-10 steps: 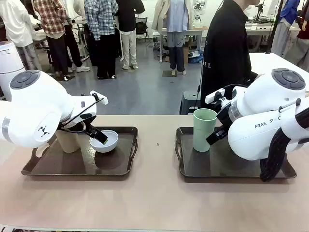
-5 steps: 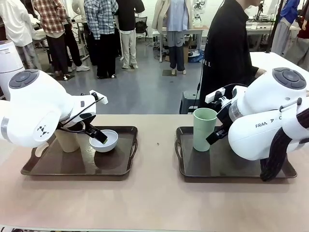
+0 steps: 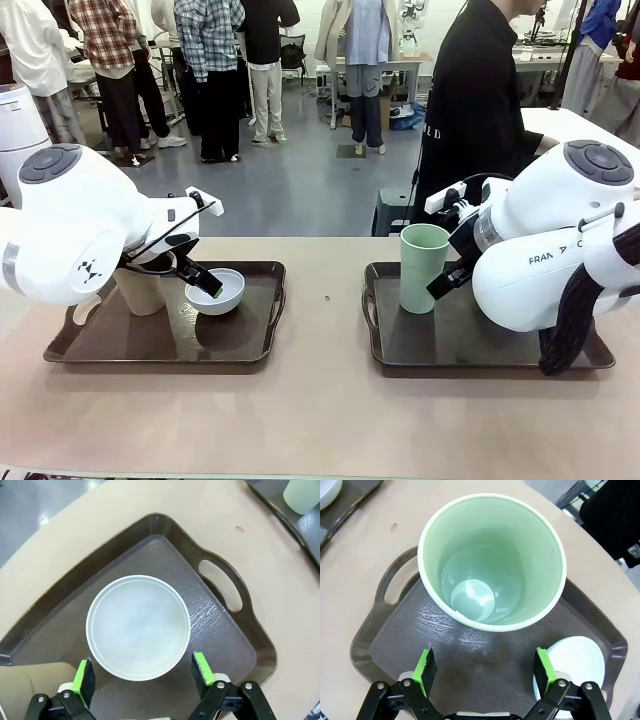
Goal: Set up a tray with a mat and arrange the tableware.
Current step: Pick up the Picnic Bowl and Reusable plastic cup from the Handle tray in front of the human's position and hold them in the air.
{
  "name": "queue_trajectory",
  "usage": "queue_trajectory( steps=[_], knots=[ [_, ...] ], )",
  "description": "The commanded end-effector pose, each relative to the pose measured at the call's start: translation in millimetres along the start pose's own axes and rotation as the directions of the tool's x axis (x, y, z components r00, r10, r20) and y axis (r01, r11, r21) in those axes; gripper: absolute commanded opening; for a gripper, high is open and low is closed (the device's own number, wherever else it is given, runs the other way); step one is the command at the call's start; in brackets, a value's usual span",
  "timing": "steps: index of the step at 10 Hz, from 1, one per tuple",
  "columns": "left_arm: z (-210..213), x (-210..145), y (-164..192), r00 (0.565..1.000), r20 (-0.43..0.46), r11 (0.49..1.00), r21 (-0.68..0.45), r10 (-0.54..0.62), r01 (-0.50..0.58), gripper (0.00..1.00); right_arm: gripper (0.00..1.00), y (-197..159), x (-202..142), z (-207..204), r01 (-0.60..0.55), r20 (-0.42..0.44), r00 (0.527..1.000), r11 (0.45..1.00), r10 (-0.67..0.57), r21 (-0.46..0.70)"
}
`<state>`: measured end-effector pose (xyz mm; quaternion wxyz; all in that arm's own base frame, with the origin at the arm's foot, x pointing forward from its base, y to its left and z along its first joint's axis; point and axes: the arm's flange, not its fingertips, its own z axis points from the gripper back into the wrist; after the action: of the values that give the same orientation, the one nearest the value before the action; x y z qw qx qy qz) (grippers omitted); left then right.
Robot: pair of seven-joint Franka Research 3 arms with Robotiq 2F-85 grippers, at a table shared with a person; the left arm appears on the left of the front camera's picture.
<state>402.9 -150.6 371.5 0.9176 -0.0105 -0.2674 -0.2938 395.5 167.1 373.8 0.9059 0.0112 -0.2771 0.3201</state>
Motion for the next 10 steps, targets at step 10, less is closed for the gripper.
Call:
queue_trajectory(
  steps=[10],
  knots=[
    [119, 32, -9, 0.995, 0.095, 0.993, 0.111, -0.036, 0.025, 1.0, 1.0, -6, 31, 131, -0.033, 0.085, 0.995, 0.985, 0.048, -0.171]
  ],
)
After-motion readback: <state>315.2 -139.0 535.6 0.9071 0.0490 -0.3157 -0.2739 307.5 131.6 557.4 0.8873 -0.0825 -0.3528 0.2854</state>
